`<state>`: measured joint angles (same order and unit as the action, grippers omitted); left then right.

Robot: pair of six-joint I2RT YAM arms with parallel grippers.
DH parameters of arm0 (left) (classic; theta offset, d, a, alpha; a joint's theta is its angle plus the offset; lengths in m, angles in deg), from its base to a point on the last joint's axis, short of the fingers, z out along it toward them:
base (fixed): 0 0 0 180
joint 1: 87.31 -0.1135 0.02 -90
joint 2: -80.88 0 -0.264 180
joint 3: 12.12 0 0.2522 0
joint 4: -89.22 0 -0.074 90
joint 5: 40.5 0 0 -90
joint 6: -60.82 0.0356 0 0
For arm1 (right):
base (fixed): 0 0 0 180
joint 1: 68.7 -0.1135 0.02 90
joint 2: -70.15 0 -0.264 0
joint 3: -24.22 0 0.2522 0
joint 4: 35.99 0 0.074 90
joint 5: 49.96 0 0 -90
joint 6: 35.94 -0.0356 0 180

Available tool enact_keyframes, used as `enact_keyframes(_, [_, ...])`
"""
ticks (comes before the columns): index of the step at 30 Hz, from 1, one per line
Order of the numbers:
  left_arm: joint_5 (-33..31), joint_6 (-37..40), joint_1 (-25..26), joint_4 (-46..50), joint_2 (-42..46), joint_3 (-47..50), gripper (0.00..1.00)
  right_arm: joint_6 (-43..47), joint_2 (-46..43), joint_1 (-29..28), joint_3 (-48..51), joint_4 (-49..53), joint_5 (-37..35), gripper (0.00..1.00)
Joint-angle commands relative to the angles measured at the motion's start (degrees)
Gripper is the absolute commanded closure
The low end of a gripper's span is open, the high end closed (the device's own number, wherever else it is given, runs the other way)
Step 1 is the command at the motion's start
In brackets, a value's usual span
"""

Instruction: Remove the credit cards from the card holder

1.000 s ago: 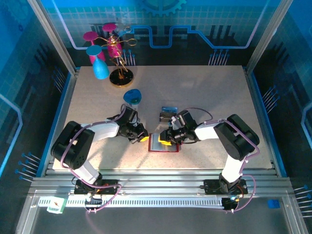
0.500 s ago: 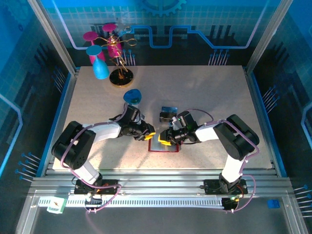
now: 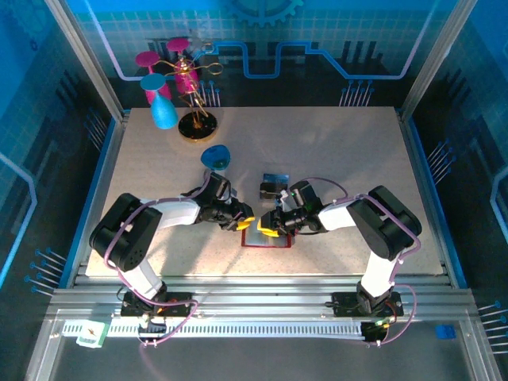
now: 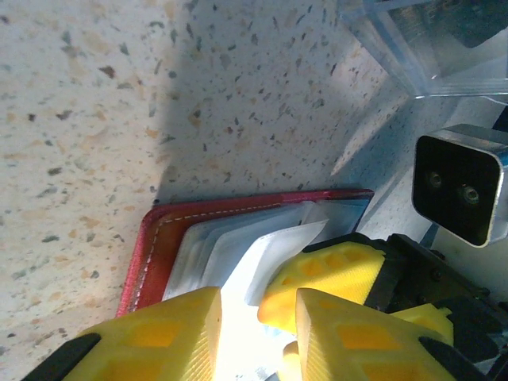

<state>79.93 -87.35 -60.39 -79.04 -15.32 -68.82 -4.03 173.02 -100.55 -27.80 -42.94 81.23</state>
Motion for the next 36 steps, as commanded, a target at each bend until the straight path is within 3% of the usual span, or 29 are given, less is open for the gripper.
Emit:
enact_keyframes(1, [-0.37, 0.8, 0.58, 1.16, -1.09, -0.03, 0.69, -0.31, 2.68, 0.39, 1.69, 3.16, -1.1, 0.67])
enact_keyframes(36, [0.16, 3.68, 1.45, 4.46, -2.63, -2.07, 0.67, 0.02, 3.64, 0.75, 0.94, 3.48, 0.12, 0.66])
